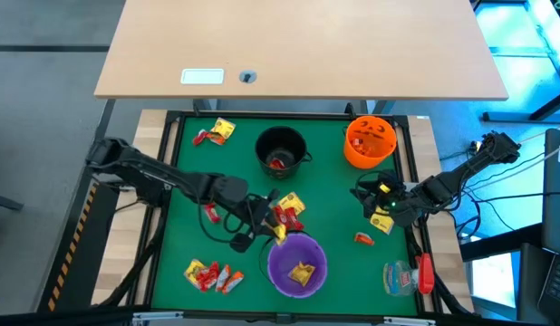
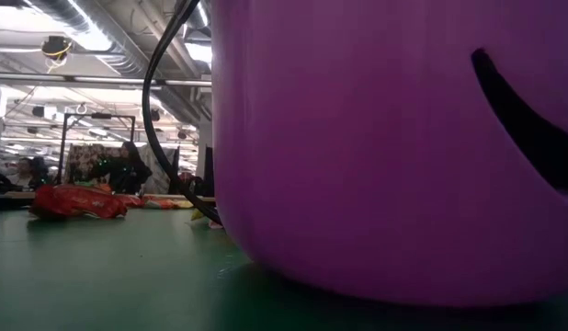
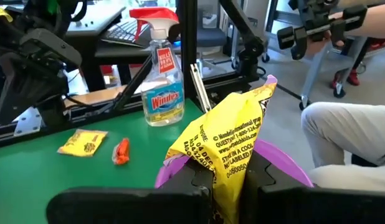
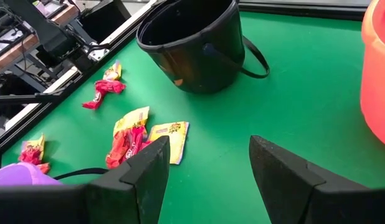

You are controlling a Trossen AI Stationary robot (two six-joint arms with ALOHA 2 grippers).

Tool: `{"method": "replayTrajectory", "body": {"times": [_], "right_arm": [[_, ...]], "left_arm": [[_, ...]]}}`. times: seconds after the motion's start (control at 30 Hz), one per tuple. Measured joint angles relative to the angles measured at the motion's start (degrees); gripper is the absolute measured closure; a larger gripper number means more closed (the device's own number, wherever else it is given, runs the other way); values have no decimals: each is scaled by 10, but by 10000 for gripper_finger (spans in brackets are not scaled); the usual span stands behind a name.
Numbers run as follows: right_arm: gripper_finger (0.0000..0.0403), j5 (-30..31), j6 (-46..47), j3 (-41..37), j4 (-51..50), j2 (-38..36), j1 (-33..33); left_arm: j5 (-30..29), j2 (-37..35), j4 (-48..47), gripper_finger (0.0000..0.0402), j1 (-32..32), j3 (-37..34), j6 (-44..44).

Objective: Sort candy
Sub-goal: Put the yellow candy into the purple bucket

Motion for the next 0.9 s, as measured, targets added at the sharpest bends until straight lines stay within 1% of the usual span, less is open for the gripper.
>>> {"method": "replayTrajectory", "body": {"times": [0.07, 0.27, 0.47, 0.57, 0.73, 0.9], "right_arm": [[187, 1, 0, 0, -1, 0, 0], [187, 1, -4, 0, -5, 0, 0], [187, 2, -5, 0, -12, 0, 0], [187, 1, -5, 0, -11, 0, 0], [187, 1, -5, 0, -11, 0, 0], [187, 1, -5, 0, -11, 0, 0]], "left_arm": [[0, 10, 16, 382, 0, 0, -1], [0, 41, 22, 382, 0, 0, -9], [14, 98, 73, 382, -16, 0, -30], [16, 114, 99, 378, -27, 0, -32], [14, 119, 106, 351, -39, 0, -33], [15, 119, 104, 305, -50, 0, -33]]}}
